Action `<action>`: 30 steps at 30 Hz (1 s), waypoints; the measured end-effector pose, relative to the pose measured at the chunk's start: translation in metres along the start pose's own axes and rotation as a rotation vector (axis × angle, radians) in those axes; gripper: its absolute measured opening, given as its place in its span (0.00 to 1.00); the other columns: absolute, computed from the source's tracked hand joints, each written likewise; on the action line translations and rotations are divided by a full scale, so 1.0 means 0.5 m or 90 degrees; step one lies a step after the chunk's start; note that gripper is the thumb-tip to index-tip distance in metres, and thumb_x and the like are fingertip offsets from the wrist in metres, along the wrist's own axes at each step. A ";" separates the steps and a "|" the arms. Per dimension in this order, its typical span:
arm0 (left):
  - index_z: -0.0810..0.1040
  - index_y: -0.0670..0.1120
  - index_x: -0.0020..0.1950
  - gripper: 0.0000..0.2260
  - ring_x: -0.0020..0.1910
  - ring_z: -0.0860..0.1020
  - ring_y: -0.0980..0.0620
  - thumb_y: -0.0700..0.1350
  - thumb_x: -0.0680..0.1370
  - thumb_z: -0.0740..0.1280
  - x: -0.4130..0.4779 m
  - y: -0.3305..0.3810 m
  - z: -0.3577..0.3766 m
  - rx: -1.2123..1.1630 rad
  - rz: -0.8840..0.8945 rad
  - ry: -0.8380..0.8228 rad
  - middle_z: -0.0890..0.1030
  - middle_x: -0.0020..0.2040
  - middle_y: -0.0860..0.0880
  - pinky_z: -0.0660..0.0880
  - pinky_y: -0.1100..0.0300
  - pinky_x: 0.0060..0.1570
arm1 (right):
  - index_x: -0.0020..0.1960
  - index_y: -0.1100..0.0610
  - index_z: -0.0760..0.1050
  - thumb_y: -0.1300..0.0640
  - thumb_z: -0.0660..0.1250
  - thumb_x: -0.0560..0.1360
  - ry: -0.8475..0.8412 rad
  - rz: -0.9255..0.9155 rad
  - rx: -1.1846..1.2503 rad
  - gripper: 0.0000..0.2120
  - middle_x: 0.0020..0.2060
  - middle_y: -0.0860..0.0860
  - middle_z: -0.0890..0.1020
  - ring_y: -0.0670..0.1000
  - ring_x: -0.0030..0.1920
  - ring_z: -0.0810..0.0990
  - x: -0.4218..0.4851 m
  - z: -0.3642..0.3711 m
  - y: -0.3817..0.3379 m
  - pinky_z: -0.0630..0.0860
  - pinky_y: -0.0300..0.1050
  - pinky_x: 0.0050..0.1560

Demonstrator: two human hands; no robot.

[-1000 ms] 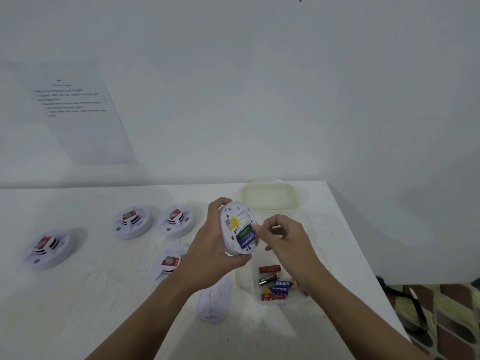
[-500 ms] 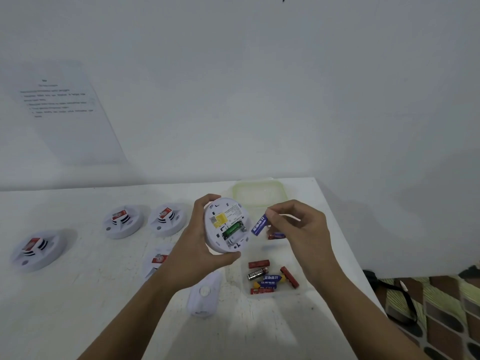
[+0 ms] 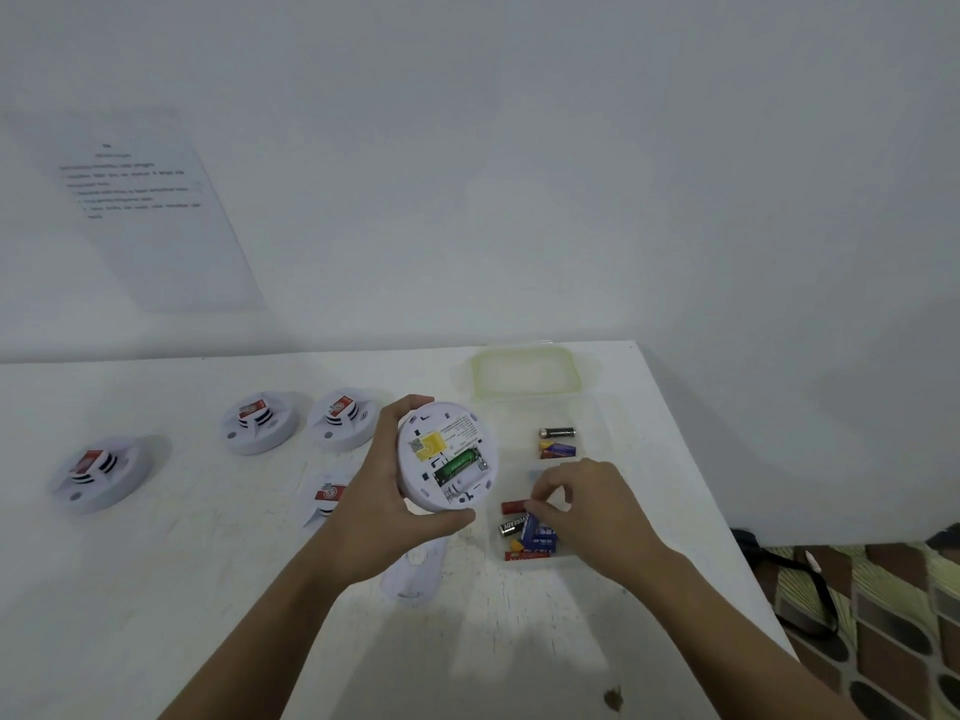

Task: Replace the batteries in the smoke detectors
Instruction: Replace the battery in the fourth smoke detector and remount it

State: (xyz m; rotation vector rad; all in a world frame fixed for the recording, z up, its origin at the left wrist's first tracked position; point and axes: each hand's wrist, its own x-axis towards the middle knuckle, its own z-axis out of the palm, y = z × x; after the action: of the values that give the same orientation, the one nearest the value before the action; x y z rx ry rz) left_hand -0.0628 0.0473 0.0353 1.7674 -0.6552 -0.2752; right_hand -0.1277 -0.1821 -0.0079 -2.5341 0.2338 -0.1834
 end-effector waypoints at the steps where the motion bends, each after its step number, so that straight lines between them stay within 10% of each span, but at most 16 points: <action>1: 0.62 0.55 0.71 0.43 0.65 0.74 0.65 0.33 0.66 0.81 -0.003 0.000 0.000 -0.004 -0.002 0.000 0.73 0.61 0.69 0.77 0.71 0.53 | 0.47 0.48 0.84 0.49 0.72 0.76 -0.013 -0.006 -0.030 0.04 0.45 0.40 0.82 0.39 0.42 0.74 -0.001 0.005 0.001 0.67 0.29 0.47; 11: 0.63 0.56 0.69 0.41 0.64 0.74 0.65 0.32 0.66 0.80 0.001 0.008 0.007 0.006 0.012 0.020 0.73 0.57 0.71 0.78 0.70 0.50 | 0.47 0.48 0.81 0.52 0.77 0.73 0.113 -0.073 0.332 0.06 0.43 0.41 0.82 0.46 0.48 0.80 -0.014 -0.025 -0.098 0.77 0.36 0.43; 30: 0.61 0.52 0.67 0.37 0.57 0.79 0.59 0.37 0.68 0.80 0.039 0.011 0.031 0.135 0.055 -0.021 0.76 0.55 0.63 0.81 0.64 0.50 | 0.44 0.53 0.87 0.44 0.73 0.57 0.184 -0.108 0.271 0.20 0.38 0.46 0.83 0.45 0.42 0.83 0.022 -0.001 -0.115 0.82 0.47 0.34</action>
State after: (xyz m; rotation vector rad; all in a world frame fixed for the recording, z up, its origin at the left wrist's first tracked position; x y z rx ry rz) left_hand -0.0564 0.0229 0.0386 1.9339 -0.8064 -0.1799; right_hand -0.1096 -0.1378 0.0258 -2.0959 0.0780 -0.6012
